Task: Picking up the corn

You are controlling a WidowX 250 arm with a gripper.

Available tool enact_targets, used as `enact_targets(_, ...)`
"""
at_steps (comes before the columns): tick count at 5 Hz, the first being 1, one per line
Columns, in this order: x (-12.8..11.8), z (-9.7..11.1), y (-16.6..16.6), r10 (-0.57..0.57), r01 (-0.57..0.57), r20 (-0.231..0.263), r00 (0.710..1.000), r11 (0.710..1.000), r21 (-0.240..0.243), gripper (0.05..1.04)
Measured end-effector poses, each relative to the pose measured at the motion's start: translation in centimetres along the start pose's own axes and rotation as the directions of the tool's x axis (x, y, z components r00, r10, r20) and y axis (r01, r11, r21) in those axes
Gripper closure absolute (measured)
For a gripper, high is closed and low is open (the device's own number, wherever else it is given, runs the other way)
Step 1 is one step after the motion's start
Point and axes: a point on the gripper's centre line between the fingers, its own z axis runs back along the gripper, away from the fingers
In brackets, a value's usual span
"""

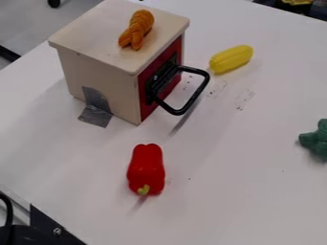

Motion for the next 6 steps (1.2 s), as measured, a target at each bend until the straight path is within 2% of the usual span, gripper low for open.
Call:
enact_targets(1,-0.1,-1.2,0.0,-0.001,0.001,-0.039,0.999,1.000,-0.007,0.086)
enact_targets(2,1.9,-1.7,-0.2,-0.001,0.000,-0.061,0.998,1.000,-0.012,0.086)
enact_targets(3,4.8,-2.2,-1.2,-0.026,0.024,-0.051,0.998,0.999,-0.039,0.086)
enact_targets(4,8.0,-3.2,-2.2,-0.059,0.058,-0.023,0.998,0.998,-0.033,0.086)
enact_targets(5,10.1,-6.1,-3.8,-0.097,0.097,-0.013,0.995,0.995,-0.008,0.086)
enact_targets(6,11.3,-9.3,-4.3,-0.073,0.073,-0.007,0.997,0.997,0.021,0.086)
